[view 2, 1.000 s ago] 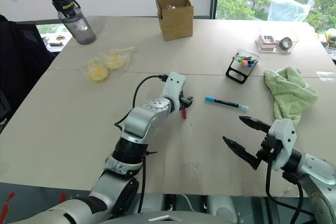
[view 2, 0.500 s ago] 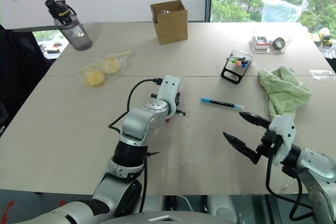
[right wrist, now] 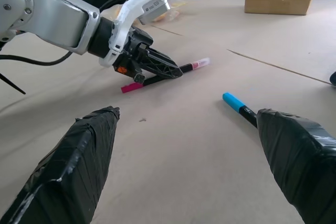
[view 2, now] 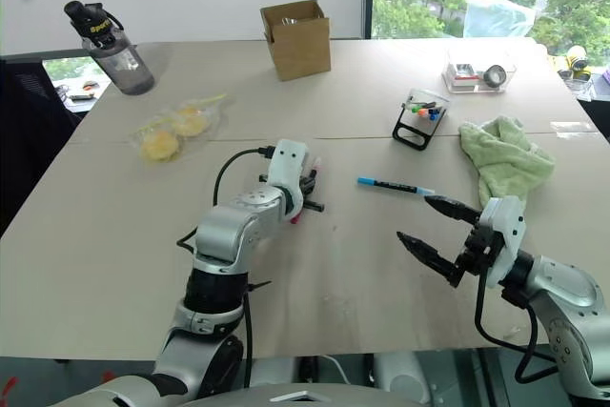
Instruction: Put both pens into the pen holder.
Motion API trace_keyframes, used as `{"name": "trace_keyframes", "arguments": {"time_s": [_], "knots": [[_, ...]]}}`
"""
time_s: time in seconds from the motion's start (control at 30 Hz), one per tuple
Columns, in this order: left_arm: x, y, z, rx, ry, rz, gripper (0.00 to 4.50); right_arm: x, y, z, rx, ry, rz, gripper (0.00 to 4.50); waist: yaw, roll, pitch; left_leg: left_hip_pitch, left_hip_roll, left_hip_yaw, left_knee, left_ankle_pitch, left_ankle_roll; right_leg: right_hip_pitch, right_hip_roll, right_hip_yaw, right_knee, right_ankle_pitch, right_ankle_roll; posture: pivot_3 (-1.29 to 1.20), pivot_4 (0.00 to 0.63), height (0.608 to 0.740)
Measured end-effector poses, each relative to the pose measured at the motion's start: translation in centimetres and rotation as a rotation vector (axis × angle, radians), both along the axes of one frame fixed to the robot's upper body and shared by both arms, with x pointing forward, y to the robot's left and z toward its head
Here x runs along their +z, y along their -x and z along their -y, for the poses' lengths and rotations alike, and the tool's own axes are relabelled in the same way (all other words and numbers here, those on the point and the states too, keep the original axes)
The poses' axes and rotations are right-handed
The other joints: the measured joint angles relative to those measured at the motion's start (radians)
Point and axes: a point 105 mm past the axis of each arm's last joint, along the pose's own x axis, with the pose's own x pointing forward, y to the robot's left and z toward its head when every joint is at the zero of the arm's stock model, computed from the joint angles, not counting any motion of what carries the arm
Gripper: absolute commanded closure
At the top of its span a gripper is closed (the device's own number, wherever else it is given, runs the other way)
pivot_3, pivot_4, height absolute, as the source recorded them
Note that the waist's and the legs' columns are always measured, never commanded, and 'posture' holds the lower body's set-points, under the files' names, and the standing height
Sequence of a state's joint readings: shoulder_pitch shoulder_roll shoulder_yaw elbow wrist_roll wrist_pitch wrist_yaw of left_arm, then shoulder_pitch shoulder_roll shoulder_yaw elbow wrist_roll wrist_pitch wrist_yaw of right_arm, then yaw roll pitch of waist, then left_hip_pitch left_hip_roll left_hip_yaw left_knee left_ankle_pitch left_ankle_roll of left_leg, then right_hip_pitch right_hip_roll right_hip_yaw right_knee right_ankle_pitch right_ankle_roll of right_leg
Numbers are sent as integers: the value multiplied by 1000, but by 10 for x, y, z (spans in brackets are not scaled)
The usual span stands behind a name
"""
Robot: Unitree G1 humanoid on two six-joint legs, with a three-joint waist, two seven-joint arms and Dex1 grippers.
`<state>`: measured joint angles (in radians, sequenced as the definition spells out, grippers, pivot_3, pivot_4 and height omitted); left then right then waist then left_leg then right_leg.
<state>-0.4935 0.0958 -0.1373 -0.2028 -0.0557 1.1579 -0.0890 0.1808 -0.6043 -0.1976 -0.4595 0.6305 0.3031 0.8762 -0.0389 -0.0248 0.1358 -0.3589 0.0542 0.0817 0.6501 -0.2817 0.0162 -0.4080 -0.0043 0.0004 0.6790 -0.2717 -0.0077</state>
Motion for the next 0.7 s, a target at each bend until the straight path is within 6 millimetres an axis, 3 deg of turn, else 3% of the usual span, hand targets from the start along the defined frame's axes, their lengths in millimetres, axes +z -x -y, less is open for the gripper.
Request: {"name": "trace_keyframes", "arguments": {"time_s": [0.2,0.3,0.47,0.7], "knots": [[8,12,14,-198,195,91,4460,18,-34,-9,-153,-163,-12,0,6,-1,3,-3,0,-3,0,3,-6,-4,1,0,1,2,-2,0,150,739],[25,30,27,-317,482,127,4460,35,-53,-19,-217,-304,-83,0,18,-4,5,-4,0,-4,2,3,-6,-7,0,-1,0,4,-6,0,150,739],[59,53,26,-501,714,214,4460,53,-59,-38,-163,-421,-235,0,26,-4,6,-7,0,-5,2,2,-4,-7,0,-3,-2,5,-6,0,150,739],[72,80,35,-707,827,204,4460,68,-53,-64,-31,-477,-352,0,25,-6,8,-10,-1,-8,2,0,-1,-7,0,-5,-3,4,-5,0,150,739]]}}
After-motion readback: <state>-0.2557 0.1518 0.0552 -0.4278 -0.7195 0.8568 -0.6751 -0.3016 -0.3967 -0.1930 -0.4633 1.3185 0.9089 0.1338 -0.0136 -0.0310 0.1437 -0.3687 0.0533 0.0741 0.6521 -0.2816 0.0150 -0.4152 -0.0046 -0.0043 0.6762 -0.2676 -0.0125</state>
